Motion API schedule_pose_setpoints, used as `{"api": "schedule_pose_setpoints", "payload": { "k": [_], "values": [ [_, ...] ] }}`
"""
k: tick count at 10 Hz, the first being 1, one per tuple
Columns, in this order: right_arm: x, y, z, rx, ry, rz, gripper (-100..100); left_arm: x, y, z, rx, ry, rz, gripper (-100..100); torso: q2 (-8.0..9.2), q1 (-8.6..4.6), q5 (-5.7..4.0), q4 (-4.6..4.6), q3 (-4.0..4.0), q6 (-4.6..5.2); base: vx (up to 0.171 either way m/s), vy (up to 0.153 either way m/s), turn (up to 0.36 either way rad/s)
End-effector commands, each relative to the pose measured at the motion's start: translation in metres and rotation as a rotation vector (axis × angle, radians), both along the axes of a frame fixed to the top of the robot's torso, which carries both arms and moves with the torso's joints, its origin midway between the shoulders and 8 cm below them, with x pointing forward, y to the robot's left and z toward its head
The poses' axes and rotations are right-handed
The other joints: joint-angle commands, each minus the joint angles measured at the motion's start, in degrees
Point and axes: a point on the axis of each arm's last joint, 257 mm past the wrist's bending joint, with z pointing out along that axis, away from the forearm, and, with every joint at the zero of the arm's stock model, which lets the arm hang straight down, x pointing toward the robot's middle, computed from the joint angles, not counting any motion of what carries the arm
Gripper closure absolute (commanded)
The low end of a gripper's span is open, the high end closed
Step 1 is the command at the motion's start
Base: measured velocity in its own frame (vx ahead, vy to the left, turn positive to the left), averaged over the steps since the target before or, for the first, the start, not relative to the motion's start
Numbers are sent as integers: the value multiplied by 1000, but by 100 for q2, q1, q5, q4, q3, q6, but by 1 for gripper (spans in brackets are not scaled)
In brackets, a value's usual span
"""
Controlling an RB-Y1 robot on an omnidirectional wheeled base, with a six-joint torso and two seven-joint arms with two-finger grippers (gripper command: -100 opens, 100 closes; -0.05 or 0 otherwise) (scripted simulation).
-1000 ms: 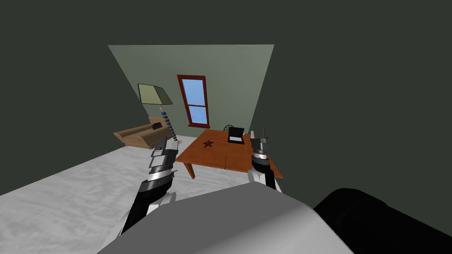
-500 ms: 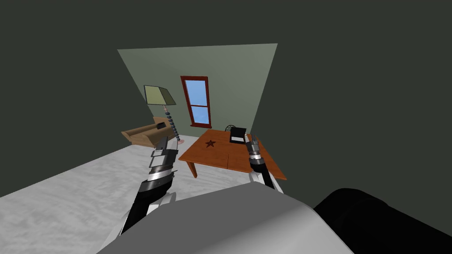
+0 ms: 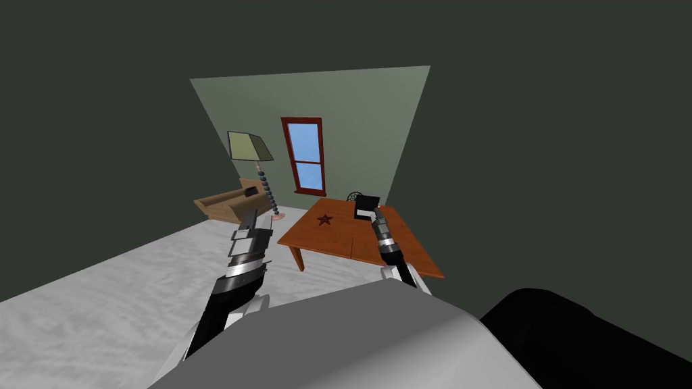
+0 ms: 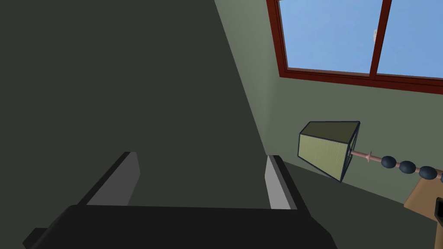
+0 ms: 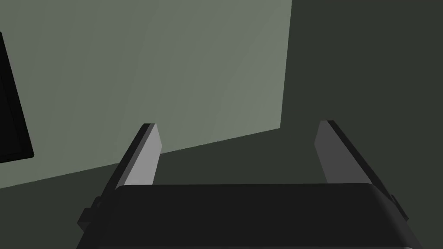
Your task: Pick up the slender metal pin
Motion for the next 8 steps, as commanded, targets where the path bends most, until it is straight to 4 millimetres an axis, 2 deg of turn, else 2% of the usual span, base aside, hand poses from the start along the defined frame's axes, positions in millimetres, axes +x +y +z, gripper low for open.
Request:
{"api": "schedule_pose_setpoints", "payload": {
  "k": [1,2,3,4,5,6,7,8],
  "values": [
    [10,-2,-34,-48,97,-14,-100,0,0,0,0,0,0,0,0,0,0,0,0,0,2,52,56],
    [15,0,-58,-93,160,-24,-100,0,0,0,0,0,0,0,0,6,1,0,0,-1,16,74,122],
    [18,-3,-68,-92,191,-30,-100,0,0,0,0,0,0,0,-4,13,2,-1,-2,-2,7,62,34],
    [18,-3,-68,-92,192,-30,-100,0,0,0,0,0,0,0,-1,10,3,0,-1,1,-3,30,-17],
    [23,-4,-101,-138,277,-44,-100,0,0,0,0,0,0,0,3,0,1,1,2,1,-2,42,80],
    [23,-4,-103,-138,285,-46,-100,0,0,0,0,0,0,0,3,3,0,1,2,-1,2,37,43],
    [26,-6,-137,-186,370,-60,-100,0,0,0,0,0,0,0,2,0,1,1,1,0,7,45,83],
    [26,-7,-140,-186,382,-63,-100,0,0,0,0,0,0,0,1,4,0,0,1,0,13,46,37]
  ]
}}
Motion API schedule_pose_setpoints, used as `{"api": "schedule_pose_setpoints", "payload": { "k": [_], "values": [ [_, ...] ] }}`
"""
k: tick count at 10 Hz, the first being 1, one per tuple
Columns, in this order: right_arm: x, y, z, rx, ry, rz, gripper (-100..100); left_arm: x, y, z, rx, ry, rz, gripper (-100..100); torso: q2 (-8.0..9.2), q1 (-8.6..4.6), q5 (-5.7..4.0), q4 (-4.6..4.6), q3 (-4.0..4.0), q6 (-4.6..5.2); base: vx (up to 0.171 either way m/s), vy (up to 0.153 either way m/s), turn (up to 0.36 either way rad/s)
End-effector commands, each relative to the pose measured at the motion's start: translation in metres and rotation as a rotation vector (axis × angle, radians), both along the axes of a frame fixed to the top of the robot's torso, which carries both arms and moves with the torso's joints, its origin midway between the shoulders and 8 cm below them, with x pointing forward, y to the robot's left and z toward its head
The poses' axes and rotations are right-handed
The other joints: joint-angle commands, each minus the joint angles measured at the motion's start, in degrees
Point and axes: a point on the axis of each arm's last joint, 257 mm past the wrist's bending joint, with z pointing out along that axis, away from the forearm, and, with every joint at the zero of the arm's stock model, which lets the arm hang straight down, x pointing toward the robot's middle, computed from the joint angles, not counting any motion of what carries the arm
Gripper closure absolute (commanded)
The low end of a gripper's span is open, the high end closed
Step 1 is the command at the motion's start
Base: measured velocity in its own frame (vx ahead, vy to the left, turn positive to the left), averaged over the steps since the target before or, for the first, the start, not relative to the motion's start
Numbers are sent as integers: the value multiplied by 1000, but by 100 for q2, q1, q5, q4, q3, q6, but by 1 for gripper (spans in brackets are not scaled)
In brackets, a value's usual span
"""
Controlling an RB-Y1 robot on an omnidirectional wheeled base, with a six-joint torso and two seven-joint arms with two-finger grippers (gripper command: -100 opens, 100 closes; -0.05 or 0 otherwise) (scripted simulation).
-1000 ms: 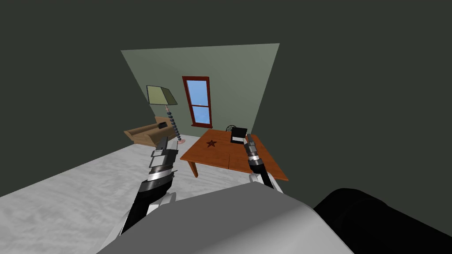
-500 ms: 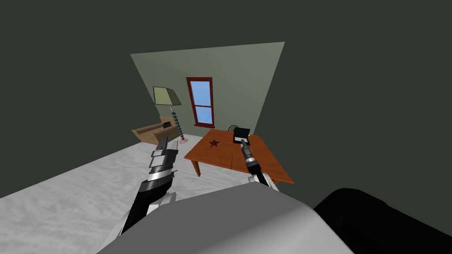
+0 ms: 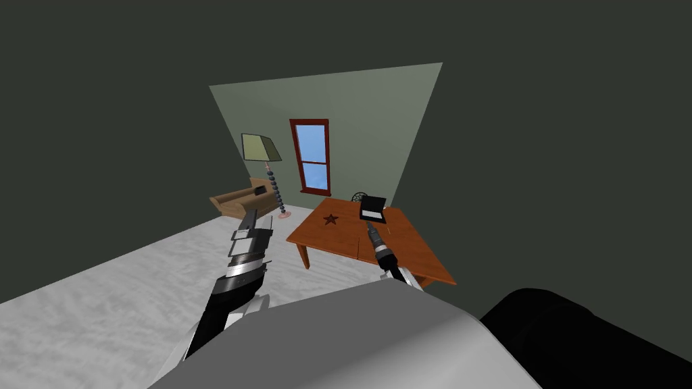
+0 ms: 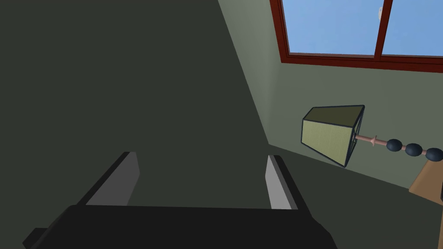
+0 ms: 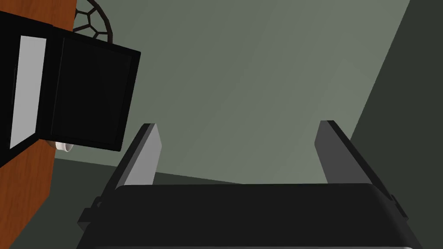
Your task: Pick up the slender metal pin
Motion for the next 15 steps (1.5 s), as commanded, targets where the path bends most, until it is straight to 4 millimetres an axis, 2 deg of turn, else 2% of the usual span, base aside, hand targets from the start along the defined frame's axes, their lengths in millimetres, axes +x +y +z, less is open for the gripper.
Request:
{"api": "schedule_pose_setpoints", "payload": {
  "k": [1,2,3,4,5,6,7,8,9,10,12,13,14,15],
  "values": [
    [0,-3,-38,-56,96,-15,-100,0,0,0,0,0,0,0,0,0,0,0,0,0,14,60,67],
    [0,-6,-46,-56,119,-23,-100,0,0,0,0,0,0,0,-1,6,0,-1,-1,-1,6,52,47],
    [-3,-8,-78,-108,196,-29,-100,0,0,0,0,0,0,0,1,4,1,0,0,0,-3,65,89],
    [-3,-11,-84,-109,219,-40,-100,0,0,0,0,0,0,0,5,9,1,0,2,-1,7,52,42],
    [-8,-13,-113,-162,291,-46,-100,0,0,0,0,0,0,0,2,4,1,0,1,0,18,60,80],
    [-10,-16,-122,-163,320,-56,-100,0,0,0,0,0,0,0,-1,6,1,0,-1,-1,17,50,46],
    [-16,-19,-147,-218,388,-63,-100,0,0,0,0,0,0,0,-1,4,1,-1,-1,0,30,61,88],
    [-20,-23,-159,-219,421,-71,-100,0,0,0,0,0,0,0,-5,6,1,-1,-3,0,20,53,47],
    [-20,-23,-159,-219,421,-71,-100,0,0,0,0,0,0,0,-3,4,1,-1,-2,0,1,22,-2],
    [-31,-27,-191,-276,501,-76,-100,0,0,0,0,0,0,0,3,-6,0,0,2,1,10,34,82],
    [-33,-31,-196,-277,522,-86,-100,0,0,0,0,0,0,0,2,-3,0,1,1,0,6,30,26],
    [-43,-37,-220,-335,597,-97,-100,0,0,0,0,0,0,0,4,-6,-1,1,2,1,16,48,89],
    [-48,-39,-230,-337,621,-98,-100,0,0,0,0,0,0,0,0,1,0,0,0,-1,22,51,58],
    [-58,-42,-249,-393,677,-99,-100,0,0,0,0,0,0,0,-1,2,1,-1,-1,1,23,70,101]
  ]
}}
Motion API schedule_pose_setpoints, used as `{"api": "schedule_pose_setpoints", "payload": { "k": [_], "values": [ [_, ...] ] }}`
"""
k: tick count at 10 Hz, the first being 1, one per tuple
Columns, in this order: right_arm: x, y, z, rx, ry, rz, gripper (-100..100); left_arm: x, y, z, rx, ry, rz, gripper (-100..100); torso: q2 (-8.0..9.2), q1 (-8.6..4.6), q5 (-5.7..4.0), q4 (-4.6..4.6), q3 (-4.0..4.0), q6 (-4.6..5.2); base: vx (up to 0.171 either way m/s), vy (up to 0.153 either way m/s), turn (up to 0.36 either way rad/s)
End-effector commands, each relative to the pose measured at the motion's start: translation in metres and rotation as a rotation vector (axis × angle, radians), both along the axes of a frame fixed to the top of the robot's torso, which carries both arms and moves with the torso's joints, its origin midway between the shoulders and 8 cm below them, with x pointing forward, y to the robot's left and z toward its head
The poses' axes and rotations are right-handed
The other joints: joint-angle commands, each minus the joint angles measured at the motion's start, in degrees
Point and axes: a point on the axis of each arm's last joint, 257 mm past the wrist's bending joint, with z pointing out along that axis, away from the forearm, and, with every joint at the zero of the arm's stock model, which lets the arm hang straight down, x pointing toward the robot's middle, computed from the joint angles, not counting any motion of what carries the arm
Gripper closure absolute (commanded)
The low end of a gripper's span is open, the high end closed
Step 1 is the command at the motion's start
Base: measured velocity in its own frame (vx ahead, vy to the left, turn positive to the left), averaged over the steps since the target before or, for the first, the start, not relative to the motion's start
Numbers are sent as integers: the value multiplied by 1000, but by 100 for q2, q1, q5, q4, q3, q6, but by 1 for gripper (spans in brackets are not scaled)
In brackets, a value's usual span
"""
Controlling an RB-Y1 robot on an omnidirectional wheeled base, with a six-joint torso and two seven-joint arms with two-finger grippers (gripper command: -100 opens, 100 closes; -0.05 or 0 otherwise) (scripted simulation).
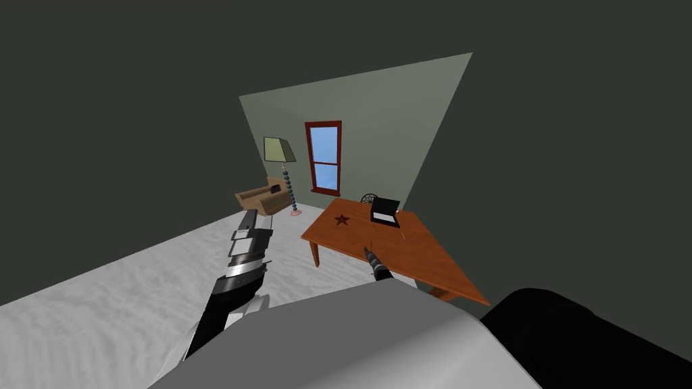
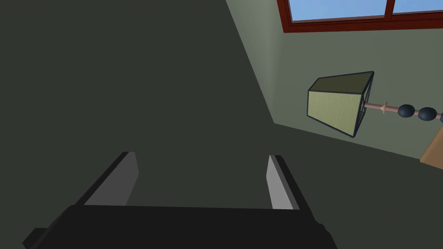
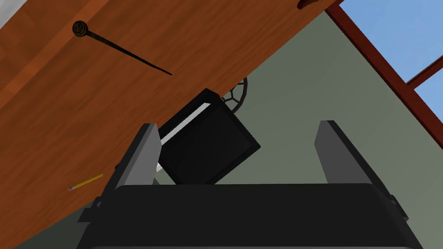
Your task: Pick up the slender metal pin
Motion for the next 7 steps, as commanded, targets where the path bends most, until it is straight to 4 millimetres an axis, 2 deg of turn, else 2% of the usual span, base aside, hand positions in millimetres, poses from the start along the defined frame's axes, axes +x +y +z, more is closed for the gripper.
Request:
{"api": "schedule_pose_setpoints", "payload": {
  "k": [1,5,6,7],
  "values": [
    [-13,-10,-23,-36,74,-14,-100,0,0,0,0,0,0,0,0,0,0,0,0,0,19,59,44],
    [-53,-28,-78,-156,263,-24,-100,0,0,0,0,0,0,0,-1,-7,-1,0,0,1,26,52,74],
    [-54,-28,-79,-156,265,-26,-100,0,0,0,0,0,0,0,1,-9,0,0,0,3,16,18,-13],
    [-67,-33,-94,-211,328,-19,-100,0,0,0,0,0,0,0,4,-19,-2,1,2,3,29,37,89]
  ]
}}
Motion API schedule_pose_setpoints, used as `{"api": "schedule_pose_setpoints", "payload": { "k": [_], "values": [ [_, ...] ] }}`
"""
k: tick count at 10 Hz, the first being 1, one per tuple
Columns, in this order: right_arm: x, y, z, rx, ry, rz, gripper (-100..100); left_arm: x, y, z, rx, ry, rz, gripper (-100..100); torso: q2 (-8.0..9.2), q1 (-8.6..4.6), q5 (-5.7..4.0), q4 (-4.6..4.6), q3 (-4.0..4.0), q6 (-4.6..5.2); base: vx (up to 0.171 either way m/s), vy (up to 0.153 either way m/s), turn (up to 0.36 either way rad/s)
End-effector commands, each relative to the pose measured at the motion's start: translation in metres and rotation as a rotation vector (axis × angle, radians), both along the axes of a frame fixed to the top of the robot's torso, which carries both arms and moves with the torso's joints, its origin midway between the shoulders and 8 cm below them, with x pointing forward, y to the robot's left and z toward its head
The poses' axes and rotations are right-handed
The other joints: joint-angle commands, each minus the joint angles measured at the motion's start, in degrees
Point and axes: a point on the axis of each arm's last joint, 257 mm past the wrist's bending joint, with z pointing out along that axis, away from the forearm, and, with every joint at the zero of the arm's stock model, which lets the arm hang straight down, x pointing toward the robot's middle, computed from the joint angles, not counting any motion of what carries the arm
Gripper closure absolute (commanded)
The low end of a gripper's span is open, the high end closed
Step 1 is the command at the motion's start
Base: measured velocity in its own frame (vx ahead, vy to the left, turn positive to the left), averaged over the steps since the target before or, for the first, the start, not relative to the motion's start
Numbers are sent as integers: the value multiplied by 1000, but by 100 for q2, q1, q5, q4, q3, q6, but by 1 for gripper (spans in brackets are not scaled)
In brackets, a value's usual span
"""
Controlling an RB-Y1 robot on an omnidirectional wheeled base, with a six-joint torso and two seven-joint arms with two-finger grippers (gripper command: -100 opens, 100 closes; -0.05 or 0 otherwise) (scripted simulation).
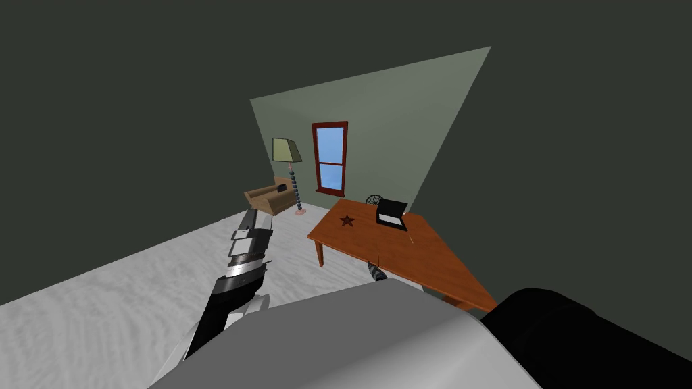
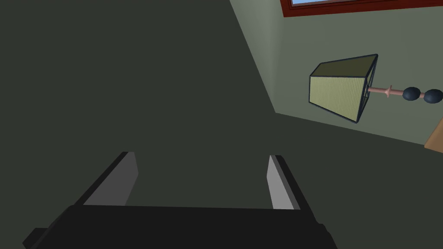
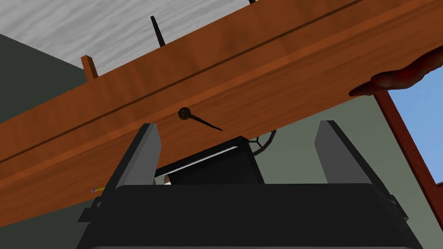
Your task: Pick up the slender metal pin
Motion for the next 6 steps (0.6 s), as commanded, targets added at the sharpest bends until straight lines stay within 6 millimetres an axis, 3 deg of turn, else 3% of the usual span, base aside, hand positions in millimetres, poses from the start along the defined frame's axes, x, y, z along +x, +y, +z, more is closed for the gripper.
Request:
{"api": "schedule_pose_setpoints", "payload": {
  "k": [1,2,6],
  "values": [
    [-17,-8,-17,-35,64,-9,-100,0,0,0,0,0,0,0,0,0,0,0,0,0,35,46,61],
    [-17,-8,-17,-35,64,-9,-100,0,0,0,0,0,0,0,0,4,1,-1,-1,3,12,24,-5],
    [-61,-26,-55,-155,239,-2,-100,0,0,0,0,0,0,0,-1,10,2,0,-1,0,29,47,77]
  ]
}}
